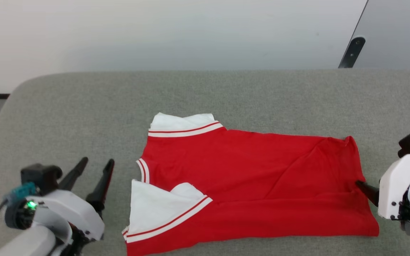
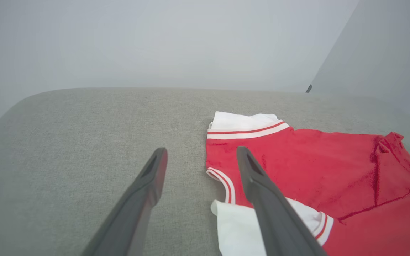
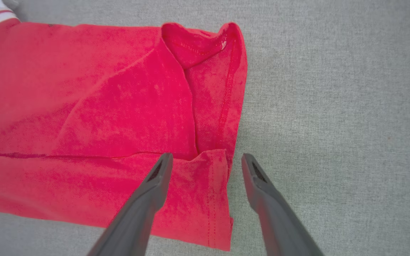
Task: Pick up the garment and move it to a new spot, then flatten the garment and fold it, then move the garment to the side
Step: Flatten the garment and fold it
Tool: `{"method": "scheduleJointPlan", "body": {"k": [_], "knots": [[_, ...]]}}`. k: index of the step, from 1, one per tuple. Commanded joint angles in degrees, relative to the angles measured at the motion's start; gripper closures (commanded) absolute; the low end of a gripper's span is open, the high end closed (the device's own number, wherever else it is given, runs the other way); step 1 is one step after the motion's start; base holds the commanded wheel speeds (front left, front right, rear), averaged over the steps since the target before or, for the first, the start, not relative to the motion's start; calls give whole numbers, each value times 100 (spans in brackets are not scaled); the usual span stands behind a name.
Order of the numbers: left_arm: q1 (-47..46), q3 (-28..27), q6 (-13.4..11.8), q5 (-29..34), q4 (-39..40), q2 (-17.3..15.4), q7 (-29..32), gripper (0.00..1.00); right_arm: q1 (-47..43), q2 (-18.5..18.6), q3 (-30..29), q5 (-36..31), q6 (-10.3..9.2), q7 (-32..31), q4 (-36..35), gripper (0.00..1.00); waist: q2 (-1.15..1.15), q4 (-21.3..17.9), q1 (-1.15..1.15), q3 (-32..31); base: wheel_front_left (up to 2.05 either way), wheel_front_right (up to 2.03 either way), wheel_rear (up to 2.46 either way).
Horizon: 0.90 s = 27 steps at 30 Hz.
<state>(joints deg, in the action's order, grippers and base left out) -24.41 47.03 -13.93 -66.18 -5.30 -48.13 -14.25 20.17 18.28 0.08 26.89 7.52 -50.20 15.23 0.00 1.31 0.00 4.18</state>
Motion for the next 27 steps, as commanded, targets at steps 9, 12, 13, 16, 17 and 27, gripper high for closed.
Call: {"method": "scheduleJointPlan", "body": {"k": [9,12,13,16,17,27], "knots": [[1403,-1581,146,1372,318,985,-87,0,-997,408,413,312,-7,2541,-1188,0,0,146,0,-402,0,0,0],[1734,-1890,350,1792,374,1188,-88,0,-1301,476,479,101,-8,3557,-1388,0,0,134,0,-463,0,0,0],[1818,-2001,408,1904,398,1276,-88,0,-1382,450,499,13,-8,3906,-1444,0,0,123,0,-477,0,0,0],[2034,-2418,602,2313,508,1534,-88,0,-1654,389,511,-354,-8,4751,-1444,0,0,65,0,-508,0,0,0],[2093,-2566,670,2485,565,1619,-88,0,-1722,349,502,-495,-8,4979,-1424,0,0,39,0,-516,0,0,0],[2563,-3666,1542,3242,466,2443,-87,0,-2204,-140,174,-990,-8,6087,-1389,0,0,-255,0,-482,0,0,0]]}}
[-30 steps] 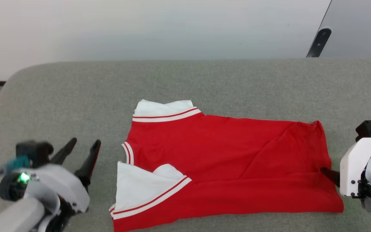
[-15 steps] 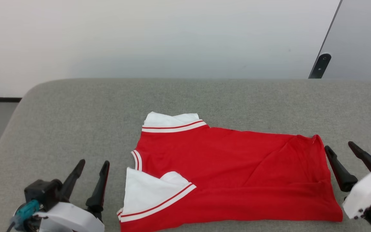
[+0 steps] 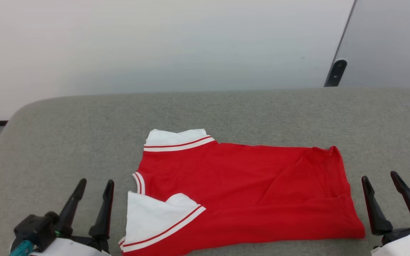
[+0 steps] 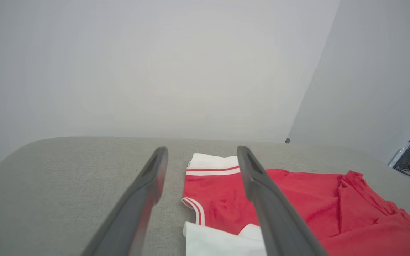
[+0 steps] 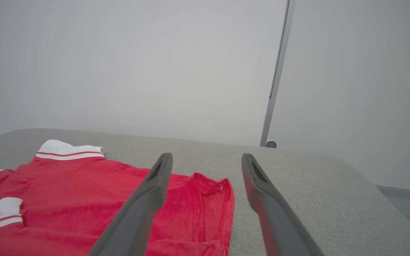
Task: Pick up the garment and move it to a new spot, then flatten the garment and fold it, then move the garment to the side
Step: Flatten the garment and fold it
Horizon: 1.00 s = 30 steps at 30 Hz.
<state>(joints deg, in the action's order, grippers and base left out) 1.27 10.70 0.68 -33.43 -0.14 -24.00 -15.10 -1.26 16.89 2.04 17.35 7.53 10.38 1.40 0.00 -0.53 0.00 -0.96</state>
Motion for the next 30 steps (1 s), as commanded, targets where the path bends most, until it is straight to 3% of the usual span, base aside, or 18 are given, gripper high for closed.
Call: {"method": "scheduleJointPlan", "body": {"k": [1,4,8,9,13,20,30], "knots": [[-85,-64,177,-31,-139,35,-4,0,-67,-39,-21,-13,-9,41,-15,0,0,-104,0,47,0,0,0],[-408,40,396,-171,-482,-71,195,0,-45,-56,21,-22,-9,-26,-26,0,0,-224,0,119,0,0,0],[-1118,179,563,-716,-811,-363,1304,0,176,-54,167,45,-9,-101,-99,0,0,-414,0,373,0,0,0],[-1118,179,563,-716,-811,-363,1304,0,176,-54,167,45,-9,-101,-99,0,0,-414,0,373,0,0,0],[-2158,287,649,-1300,-959,-754,2640,0,407,-61,283,120,-9,-143,-149,0,0,-621,0,783,0,0,0],[-3949,742,686,-1775,-1430,-1411,4689,0,844,-158,472,196,-9,-63,-139,0,0,-985,0,1589,0,0,0],[-5645,1653,686,-1966,-2239,-1839,6430,0,1308,-213,700,382,-9,106,91,0,0,-1379,0,2309,0,0,0]]}}
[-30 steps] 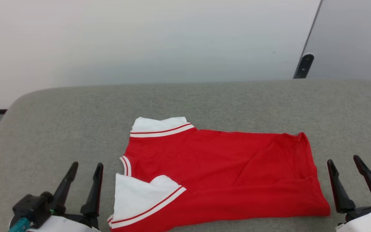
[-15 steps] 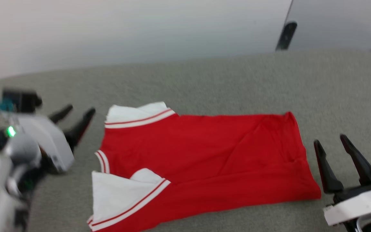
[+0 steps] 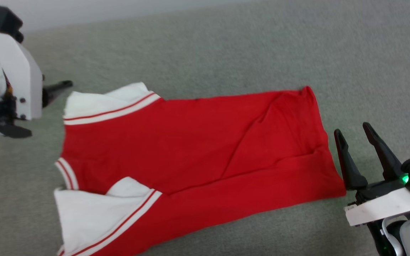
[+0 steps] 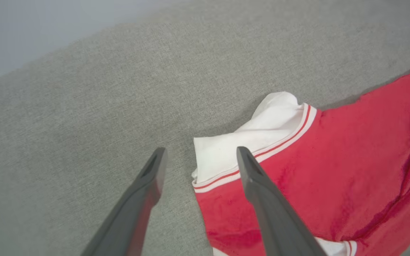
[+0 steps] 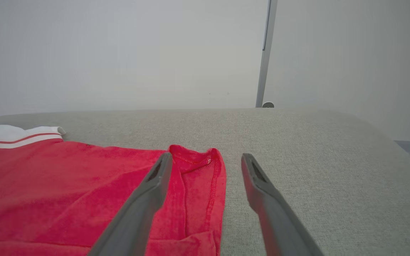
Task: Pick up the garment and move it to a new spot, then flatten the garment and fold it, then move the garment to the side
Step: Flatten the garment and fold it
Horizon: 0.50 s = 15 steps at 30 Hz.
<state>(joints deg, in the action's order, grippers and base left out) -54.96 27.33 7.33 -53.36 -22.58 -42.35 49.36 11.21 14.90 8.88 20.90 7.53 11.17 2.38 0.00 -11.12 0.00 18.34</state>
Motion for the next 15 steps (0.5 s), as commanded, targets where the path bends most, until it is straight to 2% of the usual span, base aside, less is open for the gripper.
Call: {"method": "scheduleJointPlan", "body": {"k": [1,8,15], "knots": [[-158,86,20,59,-68,-49,86,0,94,-16,26,45,-9,46,11,0,0,-345,0,444,0,0,0],[-889,533,21,51,-684,66,485,0,279,-26,109,108,-9,127,107,0,0,-431,0,788,0,0,0],[-1360,868,16,170,-1359,447,910,0,401,-26,173,153,-9,171,223,0,0,-429,0,905,0,0,0]]}}
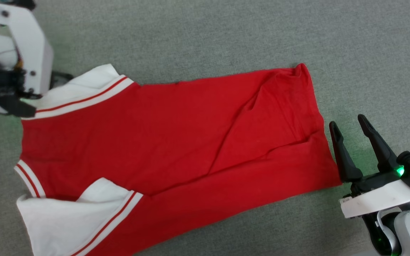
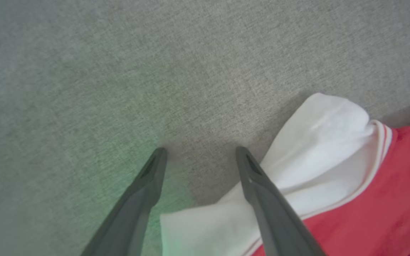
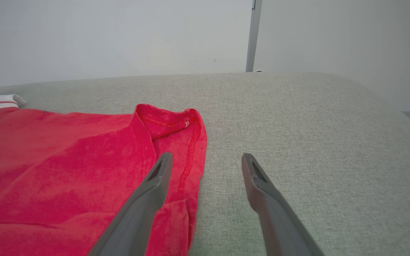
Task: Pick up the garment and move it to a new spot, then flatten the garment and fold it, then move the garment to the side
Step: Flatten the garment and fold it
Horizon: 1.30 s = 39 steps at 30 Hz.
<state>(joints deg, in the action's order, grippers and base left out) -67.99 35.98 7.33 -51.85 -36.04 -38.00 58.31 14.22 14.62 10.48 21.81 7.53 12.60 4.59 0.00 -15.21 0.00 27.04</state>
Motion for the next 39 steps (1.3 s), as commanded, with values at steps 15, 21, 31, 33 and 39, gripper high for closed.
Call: {"method": "scheduleJointPlan", "body": {"k": [15,21,31,33,39], "knots": [[-744,319,-450,115,-474,626,838,0,172,-55,77,106,-9,-33,166,0,0,41,0,4,0,0,0],[-862,340,-650,46,-375,748,1142,0,185,-71,101,114,-9,-45,213,0,0,83,0,-84,0,0,0],[-412,409,-1016,-72,-238,745,1503,0,178,-77,159,185,-9,-29,305,0,0,62,0,-113,0,0,0],[-339,425,-981,-63,-205,731,1405,0,191,-82,157,207,-9,-38,312,0,0,47,0,-108,0,0,0],[-159,413,-830,-102,-436,777,1083,16,271,-100,208,236,-9,-89,282,0,0,-20,0,-79,0,0,0]]}}
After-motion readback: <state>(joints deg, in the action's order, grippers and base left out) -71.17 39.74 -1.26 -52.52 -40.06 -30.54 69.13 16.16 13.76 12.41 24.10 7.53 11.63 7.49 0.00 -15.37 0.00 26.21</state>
